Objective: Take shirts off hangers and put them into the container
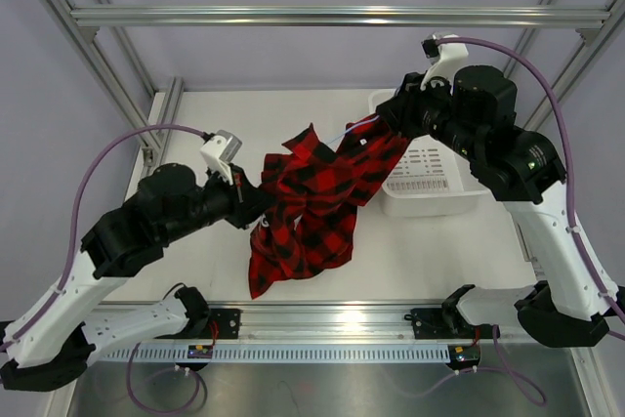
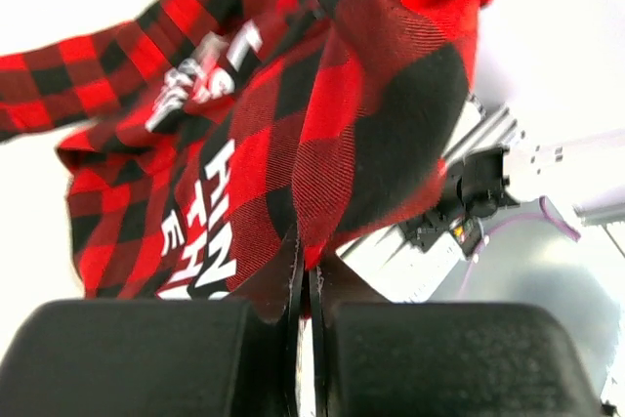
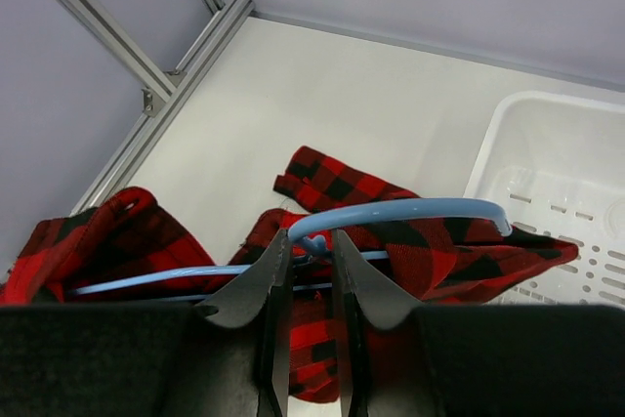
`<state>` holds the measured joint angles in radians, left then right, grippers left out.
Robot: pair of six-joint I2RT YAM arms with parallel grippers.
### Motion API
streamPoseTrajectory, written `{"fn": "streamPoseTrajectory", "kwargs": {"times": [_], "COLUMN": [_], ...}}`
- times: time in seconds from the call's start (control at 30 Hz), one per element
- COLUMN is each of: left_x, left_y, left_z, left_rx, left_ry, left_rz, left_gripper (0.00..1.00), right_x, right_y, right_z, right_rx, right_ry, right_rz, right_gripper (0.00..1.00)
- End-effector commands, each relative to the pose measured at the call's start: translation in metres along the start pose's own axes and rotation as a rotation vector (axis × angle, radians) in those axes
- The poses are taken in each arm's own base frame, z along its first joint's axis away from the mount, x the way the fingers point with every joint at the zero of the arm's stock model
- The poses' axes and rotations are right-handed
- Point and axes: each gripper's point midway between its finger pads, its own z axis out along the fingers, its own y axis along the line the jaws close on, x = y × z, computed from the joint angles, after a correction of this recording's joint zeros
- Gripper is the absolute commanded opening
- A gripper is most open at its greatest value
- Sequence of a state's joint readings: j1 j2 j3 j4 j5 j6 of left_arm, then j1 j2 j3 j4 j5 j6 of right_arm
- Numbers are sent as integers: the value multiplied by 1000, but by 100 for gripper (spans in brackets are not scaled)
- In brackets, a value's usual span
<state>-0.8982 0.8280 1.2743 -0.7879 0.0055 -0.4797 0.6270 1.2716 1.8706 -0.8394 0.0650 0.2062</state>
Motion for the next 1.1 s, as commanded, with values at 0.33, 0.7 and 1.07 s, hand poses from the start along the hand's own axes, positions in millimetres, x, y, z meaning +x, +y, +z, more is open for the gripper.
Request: {"fn": "streamPoseTrajectory", "kwargs": {"times": [0.33, 0.7, 1.07], "left_x": [-45, -4, 25], "left_y": [16, 40, 72], "left_z": [-65, -86, -78], "left_rx": [-72, -86, -221], "left_ry": [-299, -314, -263], "left_rz": [-50, -95, -145], "left_gripper": [0, 0, 0], "right_x": [14, 6, -11], "right_y": [-80, -109, -101], "right_z": [-31, -42, -45], "right_rx": [444, 616, 492], "right_ry": [-74, -113, -156], "right_rz": [70, 252, 316], "right_gripper": [0, 0, 0]}}
